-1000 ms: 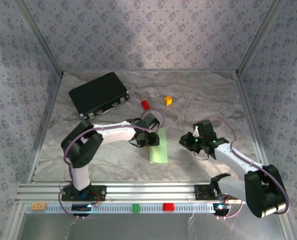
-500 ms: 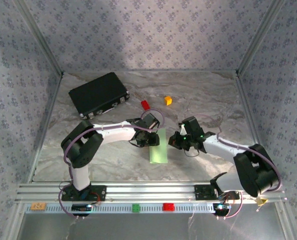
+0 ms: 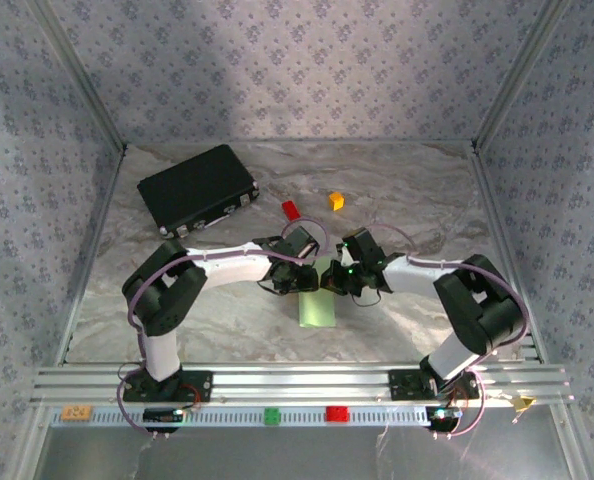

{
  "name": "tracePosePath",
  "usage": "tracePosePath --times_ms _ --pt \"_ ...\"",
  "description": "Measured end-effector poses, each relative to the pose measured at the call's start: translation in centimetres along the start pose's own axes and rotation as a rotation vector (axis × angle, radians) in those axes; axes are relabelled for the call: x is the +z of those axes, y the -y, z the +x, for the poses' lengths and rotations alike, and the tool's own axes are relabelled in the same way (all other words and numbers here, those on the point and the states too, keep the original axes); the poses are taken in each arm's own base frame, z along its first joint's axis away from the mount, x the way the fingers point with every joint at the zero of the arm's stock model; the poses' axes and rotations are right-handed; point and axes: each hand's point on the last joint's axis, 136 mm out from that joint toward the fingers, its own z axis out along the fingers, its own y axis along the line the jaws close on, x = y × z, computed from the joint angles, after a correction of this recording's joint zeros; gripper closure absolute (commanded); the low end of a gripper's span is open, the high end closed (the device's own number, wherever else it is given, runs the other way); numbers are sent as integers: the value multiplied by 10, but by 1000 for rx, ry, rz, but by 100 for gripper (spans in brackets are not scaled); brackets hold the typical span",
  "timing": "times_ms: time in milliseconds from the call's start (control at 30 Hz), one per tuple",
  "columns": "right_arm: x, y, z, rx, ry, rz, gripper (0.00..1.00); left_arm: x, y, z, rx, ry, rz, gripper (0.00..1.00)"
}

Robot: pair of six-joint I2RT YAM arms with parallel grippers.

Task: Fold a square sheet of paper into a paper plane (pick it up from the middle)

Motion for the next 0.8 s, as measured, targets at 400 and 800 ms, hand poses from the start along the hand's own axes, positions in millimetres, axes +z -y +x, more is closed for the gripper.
tracePosePath --times_ms 400,800 --pt "3 14 -2 -52 -11 1 100 -3 4 0 5 13 20 45" --pt "-10 30 -16 -95 -18 -25 100 -53 52 -24 1 126 341 65"
